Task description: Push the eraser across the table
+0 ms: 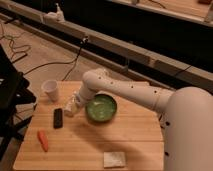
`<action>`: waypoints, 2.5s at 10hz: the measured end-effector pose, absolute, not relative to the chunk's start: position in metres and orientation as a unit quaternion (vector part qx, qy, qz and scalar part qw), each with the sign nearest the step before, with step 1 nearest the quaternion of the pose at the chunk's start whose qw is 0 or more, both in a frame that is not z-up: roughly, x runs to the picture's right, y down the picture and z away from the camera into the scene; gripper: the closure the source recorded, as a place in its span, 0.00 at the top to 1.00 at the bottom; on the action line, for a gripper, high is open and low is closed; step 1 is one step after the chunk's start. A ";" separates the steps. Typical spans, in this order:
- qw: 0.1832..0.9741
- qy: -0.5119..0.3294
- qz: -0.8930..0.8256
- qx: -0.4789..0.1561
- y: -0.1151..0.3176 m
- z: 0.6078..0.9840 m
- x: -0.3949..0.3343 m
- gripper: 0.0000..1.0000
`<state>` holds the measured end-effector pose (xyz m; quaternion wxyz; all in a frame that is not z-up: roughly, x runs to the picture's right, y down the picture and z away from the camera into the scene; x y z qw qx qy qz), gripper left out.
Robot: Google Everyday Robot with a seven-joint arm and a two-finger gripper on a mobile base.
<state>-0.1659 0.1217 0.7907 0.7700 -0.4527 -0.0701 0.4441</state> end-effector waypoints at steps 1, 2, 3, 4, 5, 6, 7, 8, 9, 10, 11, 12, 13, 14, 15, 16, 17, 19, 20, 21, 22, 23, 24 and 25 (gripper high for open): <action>0.763 -0.072 0.447 -0.461 0.126 0.798 -0.178 0.00; 0.760 -0.069 0.448 -0.467 0.131 0.804 -0.184 0.00; 0.756 -0.061 0.447 -0.474 0.140 0.813 -0.189 0.00; 0.755 -0.052 0.445 -0.479 0.146 0.821 -0.193 0.00; 0.753 -0.047 0.444 -0.483 0.151 0.827 -0.196 0.00; 0.751 -0.041 0.445 -0.486 0.154 0.836 -0.201 0.00; 0.750 -0.036 0.445 -0.488 0.156 0.844 -0.205 0.00; 0.750 -0.032 0.445 -0.488 0.156 0.850 -0.209 0.00; 0.751 -0.030 0.444 -0.488 0.156 0.854 -0.213 0.00; 0.751 -0.029 0.444 -0.488 0.155 0.859 -0.220 0.00; 0.751 -0.028 0.443 -0.488 0.154 0.863 -0.225 0.00; 0.752 -0.028 0.442 -0.489 0.154 0.865 -0.229 0.00; 0.752 -0.029 0.441 -0.489 0.154 0.866 -0.232 0.00; 0.755 -0.030 0.434 -0.491 0.157 0.869 -0.241 0.00; 0.756 -0.030 0.430 -0.493 0.159 0.871 -0.246 0.00; 0.758 -0.030 0.423 -0.496 0.162 0.872 -0.254 0.00; 0.759 -0.030 0.418 -0.498 0.165 0.874 -0.261 0.00; 0.758 -0.033 0.413 -0.503 0.168 0.874 -0.269 0.00; 0.757 -0.036 0.411 -0.507 0.170 0.873 -0.274 0.00; 0.757 -0.040 0.405 -0.512 0.172 0.871 -0.282 0.00; 0.757 -0.046 0.400 -0.515 0.174 0.868 -0.290 0.00; 0.758 -0.051 0.392 -0.519 0.176 0.865 -0.300 0.00; 0.760 -0.054 0.384 -0.522 0.178 0.864 -0.310 0.00; 0.762 -0.056 0.378 -0.523 0.179 0.863 -0.316 0.00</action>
